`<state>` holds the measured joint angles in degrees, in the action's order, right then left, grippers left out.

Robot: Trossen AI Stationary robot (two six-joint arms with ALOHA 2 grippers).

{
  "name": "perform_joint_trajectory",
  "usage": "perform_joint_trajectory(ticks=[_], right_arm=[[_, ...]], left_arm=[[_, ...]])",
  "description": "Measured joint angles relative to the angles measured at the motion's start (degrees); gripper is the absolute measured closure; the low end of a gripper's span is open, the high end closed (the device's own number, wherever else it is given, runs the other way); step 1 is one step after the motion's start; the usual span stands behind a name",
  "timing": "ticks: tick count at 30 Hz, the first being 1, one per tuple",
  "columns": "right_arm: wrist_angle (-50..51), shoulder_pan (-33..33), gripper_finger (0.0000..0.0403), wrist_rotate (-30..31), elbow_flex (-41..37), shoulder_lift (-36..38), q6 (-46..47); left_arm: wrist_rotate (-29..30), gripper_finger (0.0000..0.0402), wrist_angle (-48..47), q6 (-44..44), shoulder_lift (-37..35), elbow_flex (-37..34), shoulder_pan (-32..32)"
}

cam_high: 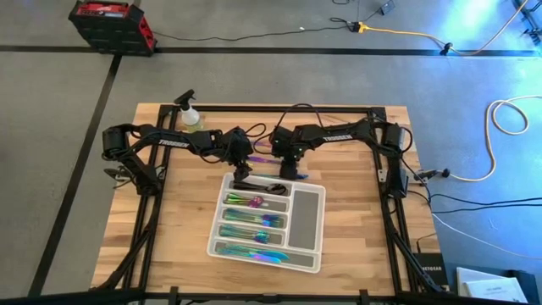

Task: Sort silverware
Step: Put the purple knife into the white silverware tray

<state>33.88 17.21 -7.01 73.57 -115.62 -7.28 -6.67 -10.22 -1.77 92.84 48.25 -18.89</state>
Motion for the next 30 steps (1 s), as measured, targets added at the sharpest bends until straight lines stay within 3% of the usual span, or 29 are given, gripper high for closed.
perform_joint_trajectory(ticks=[5,13,21,30], right_arm=[[2.43,0.04,0.0391,0.13,-0.54,3.32,0.23],[1.95,0.04,0.0401,3.43,-0.51,8.69,1.25],[-2.36,0.04,0.0381,-0.16,-0.47,8.46,-0.10],[-3.81,0.04,0.0286,-1.35,-0.45,2.02,-0.66]], left_arm=[[-0.05,0.0163,-0.01,-0.55,0.00,0.00,0.01],[-0.13,0.0163,0.02,-0.33,0.00,0.00,0.02],[-0.13,0.0163,0.20,0.44,0.00,0.00,0.00],[-0.15,0.0163,0.07,0.24,0.00,0.00,0.02]])
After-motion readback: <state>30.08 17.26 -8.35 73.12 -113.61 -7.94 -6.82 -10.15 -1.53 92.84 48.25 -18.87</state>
